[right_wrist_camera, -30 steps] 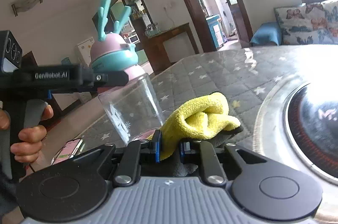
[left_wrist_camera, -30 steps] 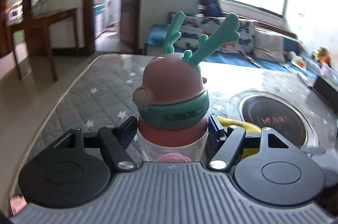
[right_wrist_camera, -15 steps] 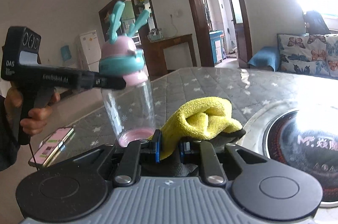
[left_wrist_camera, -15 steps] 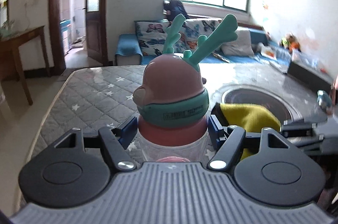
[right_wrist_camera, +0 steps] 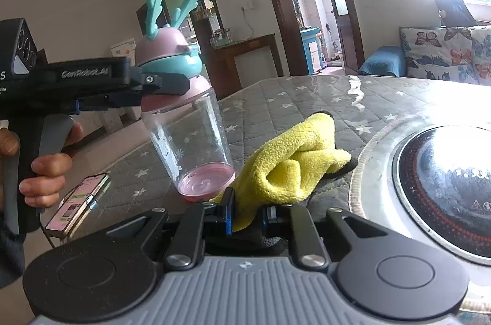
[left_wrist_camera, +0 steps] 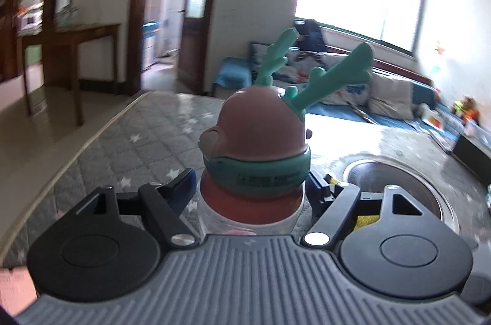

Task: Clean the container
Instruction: 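Rub the cloth against the bottle's lower body with the right tool while the left tool holds it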

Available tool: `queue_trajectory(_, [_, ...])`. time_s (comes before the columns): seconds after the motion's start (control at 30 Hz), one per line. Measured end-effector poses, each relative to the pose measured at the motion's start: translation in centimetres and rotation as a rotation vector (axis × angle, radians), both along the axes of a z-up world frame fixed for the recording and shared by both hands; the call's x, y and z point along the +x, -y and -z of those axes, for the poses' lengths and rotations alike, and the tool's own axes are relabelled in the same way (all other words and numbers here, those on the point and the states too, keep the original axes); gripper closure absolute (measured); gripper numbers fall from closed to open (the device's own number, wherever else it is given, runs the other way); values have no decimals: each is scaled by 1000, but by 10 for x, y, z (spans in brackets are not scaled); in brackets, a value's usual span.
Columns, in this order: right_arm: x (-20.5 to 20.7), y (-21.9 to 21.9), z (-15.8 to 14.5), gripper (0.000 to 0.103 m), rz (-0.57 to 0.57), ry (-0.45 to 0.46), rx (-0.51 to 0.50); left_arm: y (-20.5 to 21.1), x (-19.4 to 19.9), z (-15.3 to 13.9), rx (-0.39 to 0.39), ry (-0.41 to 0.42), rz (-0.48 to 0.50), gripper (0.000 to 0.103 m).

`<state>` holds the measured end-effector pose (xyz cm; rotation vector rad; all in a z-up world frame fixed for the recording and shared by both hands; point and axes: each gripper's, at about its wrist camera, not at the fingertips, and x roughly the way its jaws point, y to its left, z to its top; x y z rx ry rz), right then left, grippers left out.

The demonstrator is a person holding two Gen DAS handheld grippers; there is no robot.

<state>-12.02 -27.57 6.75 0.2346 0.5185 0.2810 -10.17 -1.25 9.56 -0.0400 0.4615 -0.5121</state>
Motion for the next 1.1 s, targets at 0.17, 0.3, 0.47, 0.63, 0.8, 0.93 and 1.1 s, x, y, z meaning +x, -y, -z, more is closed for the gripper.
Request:
queue_trajectory(0.17, [-1,2,0,88,-1,0,8,11,-7,-1,-23,-15,-126,23])
queue_trajectory(0.3, [-1,5,0,88,-1,0,14,19,-9,0,-60,-50,-237,20])
queue_trajectory(0.47, [-2,8,1,86,5,5,20,28,-13,-1,-92,-74,-354,20])
queue_trajectory(0.63, [-1,8,2,86,4,5,29,42,-25,-3,-63,-26,-439,20])
queue_trajectory(0.8, [-2,8,2,86,5,5,36,56,-34,-13,-30,31,-505,20])
queue_trajectory(0.93, [-3,8,2,86,5,5,40,63,-35,-21,-31,37,-526,20])
queue_trajectory(1.1, [-3,7,1,86,9,3,54,64,-32,-27,-32,46,-502,27])
